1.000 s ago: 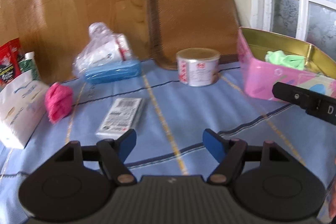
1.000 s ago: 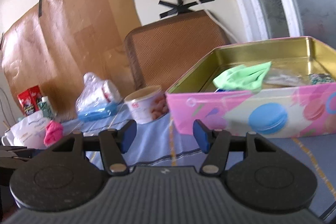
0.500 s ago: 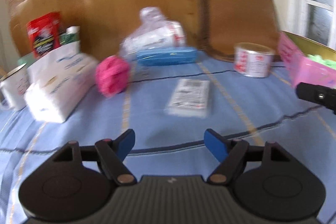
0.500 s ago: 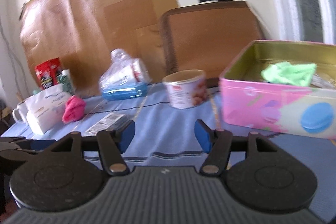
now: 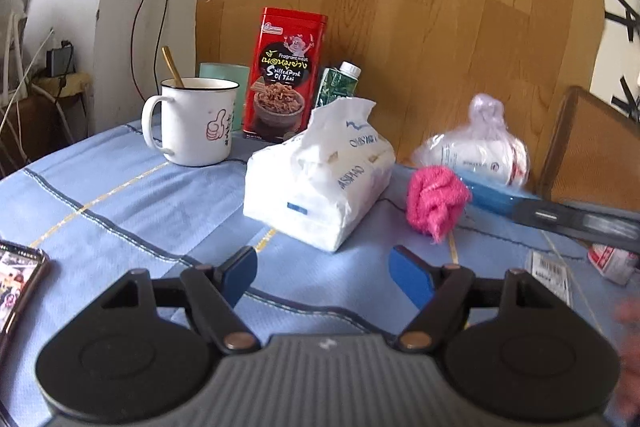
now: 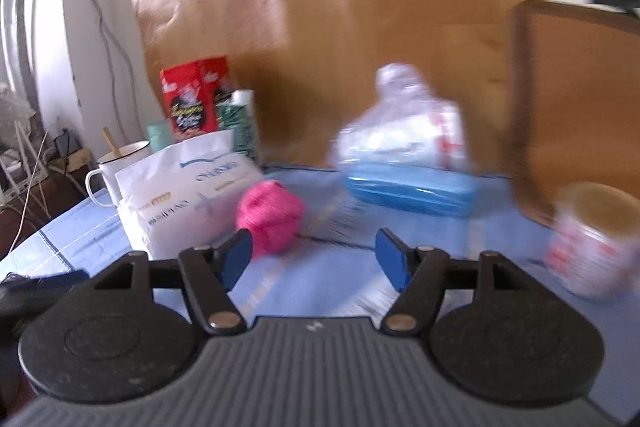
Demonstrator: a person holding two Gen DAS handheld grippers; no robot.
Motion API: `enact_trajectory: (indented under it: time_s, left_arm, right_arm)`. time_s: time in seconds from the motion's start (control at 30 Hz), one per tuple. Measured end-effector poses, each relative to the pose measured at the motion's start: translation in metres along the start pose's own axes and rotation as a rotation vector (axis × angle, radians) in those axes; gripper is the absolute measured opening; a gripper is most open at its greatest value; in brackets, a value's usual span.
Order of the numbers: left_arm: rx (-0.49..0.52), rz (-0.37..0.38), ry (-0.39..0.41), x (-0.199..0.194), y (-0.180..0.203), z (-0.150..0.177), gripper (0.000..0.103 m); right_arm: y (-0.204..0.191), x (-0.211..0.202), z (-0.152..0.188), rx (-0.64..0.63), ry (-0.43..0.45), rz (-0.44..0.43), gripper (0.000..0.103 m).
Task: Organize soft objects
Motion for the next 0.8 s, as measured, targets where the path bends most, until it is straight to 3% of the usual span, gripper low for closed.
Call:
enact_trajectory:
  time_s: [0.23, 0.27, 0.33, 0.57, 0.8]
  left_arm:
    - [0.033, -0.001, 0.045, -0.005, 0.006, 0.000, 0.078]
    - [0.035, -0.002, 0.046, -0.005, 0.006, 0.000, 0.078]
    - [0.023, 0.004, 0.043, -0.004, 0.004, -0.001, 0.078]
    - [-0.015, 0.016, 0.017, -0.002, -0.002, -0.002, 0.078]
    - [0.076, 0.031, -0.003, -0.002, 0.014, 0.001, 0.086]
  right_arm:
    - [-0.011, 0.088, -0.009, 0.056, -0.138, -0.052, 0.072]
    - [-0.011, 0.095, -0.008, 0.063, -0.168, -0.059, 0.056]
    - [-0.013, 0.096, -0.004, 0.053, -0.184, -0.056, 0.052]
    - [-0.028, 0.028, 0.010, -0.062, -0.152, -0.086, 0.052]
    - [-0.023, -0.073, 0.047, -0.089, -0.112, -0.101, 0.053]
Point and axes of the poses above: each gripper's, at about its wrist camera, not at the fingertips, and x roughly the way its jaws point, y to its right, z to its underside, the point moved 6 cm from there along x, roughly the way its jaws point, and after that the axes turned 12 degrees about -z, right-handed, at the moved point
